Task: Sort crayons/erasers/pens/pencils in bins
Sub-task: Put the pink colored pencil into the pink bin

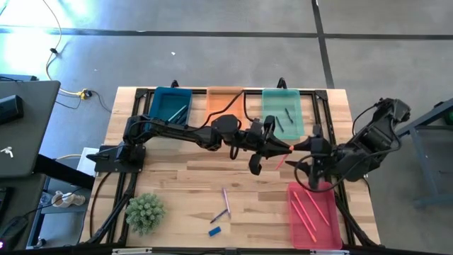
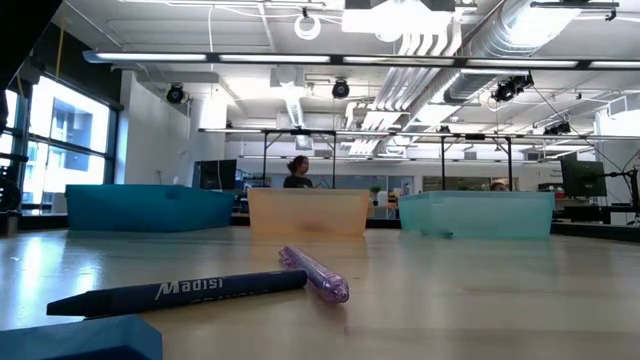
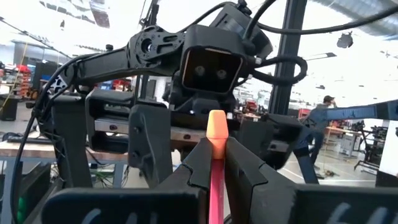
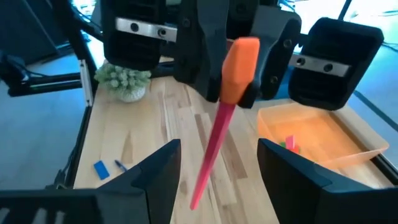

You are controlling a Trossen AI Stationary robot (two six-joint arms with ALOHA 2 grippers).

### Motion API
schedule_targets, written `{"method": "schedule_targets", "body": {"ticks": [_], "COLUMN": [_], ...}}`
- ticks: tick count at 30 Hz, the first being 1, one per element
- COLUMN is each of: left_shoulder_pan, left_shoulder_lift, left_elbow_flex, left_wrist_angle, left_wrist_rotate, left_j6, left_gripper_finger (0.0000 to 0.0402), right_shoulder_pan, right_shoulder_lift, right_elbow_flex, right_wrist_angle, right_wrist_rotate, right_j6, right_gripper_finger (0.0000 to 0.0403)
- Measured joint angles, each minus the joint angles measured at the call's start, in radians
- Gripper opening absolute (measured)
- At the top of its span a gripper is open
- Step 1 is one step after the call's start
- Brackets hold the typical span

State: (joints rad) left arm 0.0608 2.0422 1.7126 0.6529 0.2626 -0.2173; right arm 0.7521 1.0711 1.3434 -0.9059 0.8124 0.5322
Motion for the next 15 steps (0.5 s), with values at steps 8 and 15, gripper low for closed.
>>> {"method": "schedule_targets", "body": {"ticks": [8, 15], "left_shoulder_pan": [0.000, 0.000], "left_shoulder_lift": [0.000, 0.000], "left_elbow_flex": [0.000, 0.000], "left_wrist_angle": [0.000, 0.000], "left_wrist_rotate": [0.000, 0.000], "left_j6": [0.000, 0.000], "left_gripper_finger": [0.0010, 0.0010], "right_shoulder_pan": [-0.008, -0.014], "right_shoulder_lift": [0.059, 0.090], "right_elbow_flex": [0.000, 0.000], "right_wrist_angle": [0.014, 0.013], "right_wrist_rotate": [0.048, 0.047], "right_j6": [0.051, 0.080], "right_gripper_finger": [0.0200, 0.0123]}}
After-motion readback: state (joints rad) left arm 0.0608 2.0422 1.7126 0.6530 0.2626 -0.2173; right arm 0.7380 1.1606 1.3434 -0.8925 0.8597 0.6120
